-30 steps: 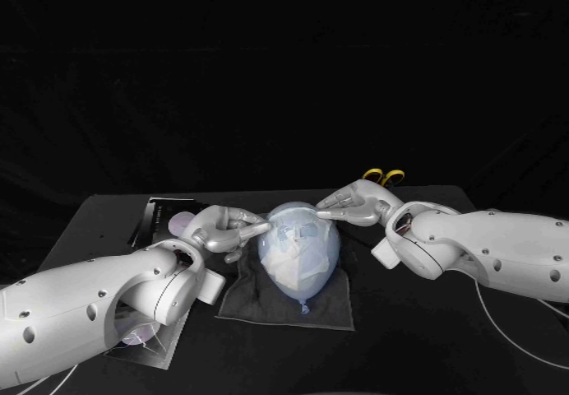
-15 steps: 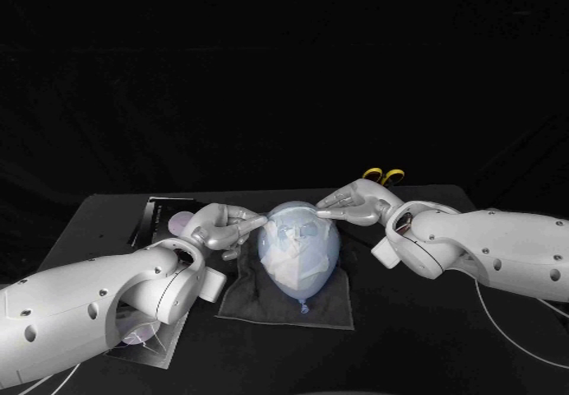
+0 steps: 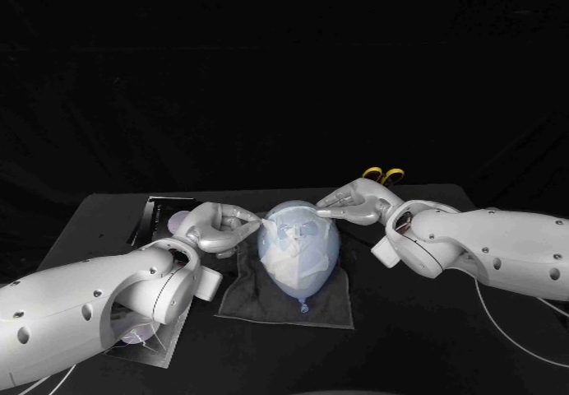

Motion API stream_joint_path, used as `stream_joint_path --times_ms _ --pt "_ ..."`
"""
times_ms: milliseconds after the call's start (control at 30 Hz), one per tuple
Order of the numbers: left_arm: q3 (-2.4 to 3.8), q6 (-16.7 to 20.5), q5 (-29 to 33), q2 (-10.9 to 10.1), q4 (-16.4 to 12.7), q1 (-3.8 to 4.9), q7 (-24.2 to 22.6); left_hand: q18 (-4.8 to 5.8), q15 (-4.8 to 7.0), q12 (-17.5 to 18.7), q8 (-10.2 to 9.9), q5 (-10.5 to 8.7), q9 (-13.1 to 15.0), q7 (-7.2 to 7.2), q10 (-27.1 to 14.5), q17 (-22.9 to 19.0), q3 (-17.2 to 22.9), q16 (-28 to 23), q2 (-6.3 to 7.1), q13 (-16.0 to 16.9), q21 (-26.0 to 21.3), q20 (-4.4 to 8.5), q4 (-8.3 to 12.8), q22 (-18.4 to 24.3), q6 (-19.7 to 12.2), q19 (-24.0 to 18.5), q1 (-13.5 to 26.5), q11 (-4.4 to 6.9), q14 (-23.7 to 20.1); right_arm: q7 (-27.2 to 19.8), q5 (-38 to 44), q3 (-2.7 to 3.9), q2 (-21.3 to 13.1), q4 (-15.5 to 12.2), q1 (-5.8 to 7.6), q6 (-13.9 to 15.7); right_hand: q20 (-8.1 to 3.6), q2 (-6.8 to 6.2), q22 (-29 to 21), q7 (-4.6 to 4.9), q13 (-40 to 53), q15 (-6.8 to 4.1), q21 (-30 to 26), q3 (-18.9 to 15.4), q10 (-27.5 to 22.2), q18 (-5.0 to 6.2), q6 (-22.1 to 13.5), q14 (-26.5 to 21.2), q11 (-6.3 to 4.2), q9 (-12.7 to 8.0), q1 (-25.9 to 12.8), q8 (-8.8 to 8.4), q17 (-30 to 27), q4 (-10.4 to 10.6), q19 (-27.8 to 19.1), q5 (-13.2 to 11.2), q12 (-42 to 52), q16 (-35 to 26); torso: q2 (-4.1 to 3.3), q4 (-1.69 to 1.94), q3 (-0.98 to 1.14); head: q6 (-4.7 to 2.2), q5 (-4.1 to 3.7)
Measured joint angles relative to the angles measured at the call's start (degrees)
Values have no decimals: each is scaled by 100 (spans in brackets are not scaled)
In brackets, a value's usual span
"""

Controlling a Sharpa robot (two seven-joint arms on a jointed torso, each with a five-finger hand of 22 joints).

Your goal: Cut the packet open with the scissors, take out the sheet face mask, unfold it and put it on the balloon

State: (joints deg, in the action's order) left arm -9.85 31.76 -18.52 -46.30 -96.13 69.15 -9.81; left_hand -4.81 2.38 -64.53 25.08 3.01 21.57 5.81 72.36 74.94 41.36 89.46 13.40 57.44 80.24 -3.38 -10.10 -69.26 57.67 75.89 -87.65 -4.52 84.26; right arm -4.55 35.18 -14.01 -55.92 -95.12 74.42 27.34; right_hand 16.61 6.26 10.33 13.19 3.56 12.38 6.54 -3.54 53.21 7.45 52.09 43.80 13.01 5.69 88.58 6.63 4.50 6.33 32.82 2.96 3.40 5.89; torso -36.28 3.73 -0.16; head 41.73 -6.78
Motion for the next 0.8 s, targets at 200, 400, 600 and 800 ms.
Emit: stream_joint_path --times_ms 200,400,600,800 --pt "0 -1 -20 -80 -42 -1 17 1 22 19 47 106 1 -9 164 0 306 24 -67 45 16 11 357 -61 -30 10 442 142 0 0 0 0 -7 0 -2 0 0 0 0 0 -1 0 0 0 0 -1 0 0 0 0 0 0 0 0 0 0 0 0 1 0 1 10 4" --pt "0 -22 -26 -101 -62 -2 47 2 29 72 50 120 5 -5 244 0 331 26 -95 15 41 30 428 -58 -75 30 630 209 -8 0 0 0 -9 0 -4 0 0 -23 0 0 -2 -22 0 0 0 -3 0 -21 0 0 -23 0 0 0 0 0 -1 0 2 1 -2 5 12" --pt "0 -64 21 -92 -65 -3 77 1 -76 580 -320 60 722 135 29 0 -102 -51 -60 -548 -50 -57 393 127 -539 -58 1122 223 -14 0 -1 0 -8 0 -7 0 0 -23 0 0 -3 -21 0 0 0 -4 0 -21 0 0 -23 0 0 0 0 0 -1 0 2 0 1 -10 18" --pt "0 -109 56 -42 -53 -3 129 2 -139 580 -593 31 476 209 -30 0 -521 -57 99 -563 -93 -105 416 167 -614 -107 1295 165 -32 0 -1 0 -5 0 -8 0 0 -23 1 0 -2 -22 0 0 0 -38 0 -21 0 0 -23 0 0 0 0 0 -1 0 -1 -7 4 -5 19"
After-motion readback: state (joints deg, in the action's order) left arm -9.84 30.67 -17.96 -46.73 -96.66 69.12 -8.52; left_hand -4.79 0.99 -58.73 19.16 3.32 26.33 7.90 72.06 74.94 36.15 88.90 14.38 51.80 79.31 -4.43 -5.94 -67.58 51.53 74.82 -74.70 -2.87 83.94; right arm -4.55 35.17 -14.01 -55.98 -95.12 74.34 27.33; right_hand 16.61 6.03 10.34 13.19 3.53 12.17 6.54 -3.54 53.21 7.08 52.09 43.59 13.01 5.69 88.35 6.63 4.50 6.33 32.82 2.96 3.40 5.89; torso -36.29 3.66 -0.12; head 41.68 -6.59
